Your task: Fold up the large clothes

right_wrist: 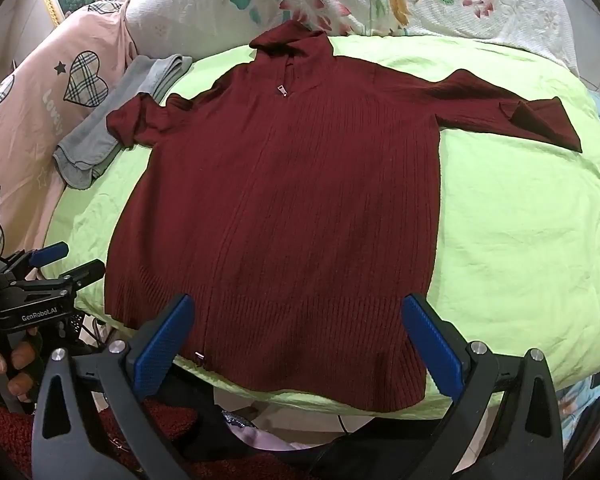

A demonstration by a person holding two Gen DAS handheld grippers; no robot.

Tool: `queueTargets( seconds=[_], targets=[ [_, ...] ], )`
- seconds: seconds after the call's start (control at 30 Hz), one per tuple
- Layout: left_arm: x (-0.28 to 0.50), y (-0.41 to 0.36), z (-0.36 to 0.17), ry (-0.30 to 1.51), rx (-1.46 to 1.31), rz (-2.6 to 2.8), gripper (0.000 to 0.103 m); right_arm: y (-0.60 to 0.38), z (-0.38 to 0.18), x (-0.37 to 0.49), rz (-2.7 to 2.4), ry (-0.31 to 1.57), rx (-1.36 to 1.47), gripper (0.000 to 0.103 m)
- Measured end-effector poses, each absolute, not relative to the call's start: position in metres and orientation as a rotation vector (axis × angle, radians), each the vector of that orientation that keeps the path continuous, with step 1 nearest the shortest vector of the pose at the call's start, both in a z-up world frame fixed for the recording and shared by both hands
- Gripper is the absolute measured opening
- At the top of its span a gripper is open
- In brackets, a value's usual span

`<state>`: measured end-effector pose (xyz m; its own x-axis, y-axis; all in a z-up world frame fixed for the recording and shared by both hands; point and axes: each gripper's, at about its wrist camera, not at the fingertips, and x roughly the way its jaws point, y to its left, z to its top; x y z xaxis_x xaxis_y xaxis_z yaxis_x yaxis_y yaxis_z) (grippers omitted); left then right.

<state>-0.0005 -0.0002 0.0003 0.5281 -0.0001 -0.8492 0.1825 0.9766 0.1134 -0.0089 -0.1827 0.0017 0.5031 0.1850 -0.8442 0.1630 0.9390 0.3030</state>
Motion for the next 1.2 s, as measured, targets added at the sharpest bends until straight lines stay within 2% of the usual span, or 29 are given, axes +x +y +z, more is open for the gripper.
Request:
queueTargets(
  seconds=[1.2],
  targets=[
    [0.009, -0.002, -0.008, 1.026, 0.125, -0.155, 0.091, -0.187, -0.002, -0.002, 0.01, 1.056, 0.385, 0.103]
  ],
)
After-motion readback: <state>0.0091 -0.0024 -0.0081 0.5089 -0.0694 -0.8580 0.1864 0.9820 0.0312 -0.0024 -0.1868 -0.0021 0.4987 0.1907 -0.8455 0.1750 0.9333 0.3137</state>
